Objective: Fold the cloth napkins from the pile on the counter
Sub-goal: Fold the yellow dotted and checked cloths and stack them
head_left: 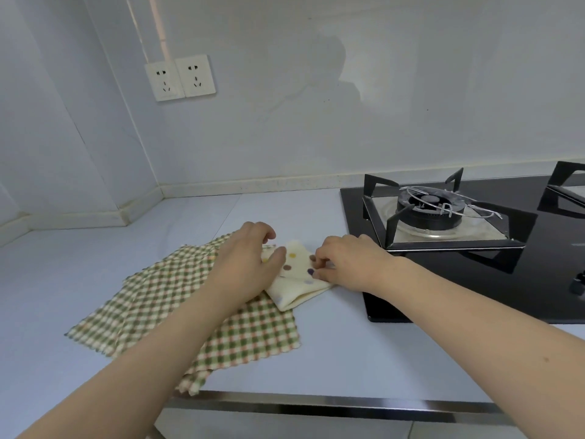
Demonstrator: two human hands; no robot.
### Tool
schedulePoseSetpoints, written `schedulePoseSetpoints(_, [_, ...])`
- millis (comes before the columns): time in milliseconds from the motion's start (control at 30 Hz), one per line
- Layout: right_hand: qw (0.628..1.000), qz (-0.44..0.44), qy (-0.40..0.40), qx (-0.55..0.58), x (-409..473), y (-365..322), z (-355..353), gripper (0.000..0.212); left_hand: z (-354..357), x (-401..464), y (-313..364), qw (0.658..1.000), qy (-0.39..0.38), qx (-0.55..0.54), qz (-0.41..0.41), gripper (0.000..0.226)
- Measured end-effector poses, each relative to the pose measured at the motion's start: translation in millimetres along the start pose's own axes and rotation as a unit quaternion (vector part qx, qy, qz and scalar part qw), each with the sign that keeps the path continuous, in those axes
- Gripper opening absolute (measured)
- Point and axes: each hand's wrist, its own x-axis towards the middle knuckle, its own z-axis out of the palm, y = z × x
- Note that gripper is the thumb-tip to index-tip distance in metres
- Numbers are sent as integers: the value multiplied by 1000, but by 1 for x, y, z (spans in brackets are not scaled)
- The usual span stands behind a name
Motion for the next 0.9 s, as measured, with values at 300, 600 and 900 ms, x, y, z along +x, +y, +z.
schedulePoseSetpoints(300, [1000,17,10,12,-3,0,3,28,8,-55,34,945,51,268,181,24])
schedulePoseSetpoints(600, [999,33,-6,-40,-6,-11,-1,32,14,-47,73,928,-87,363,9,29])
schedulePoseSetpoints(900, [999,43,-1,-26,-11,-10,5,34,7,-45,61,944,-216,232,-92,46])
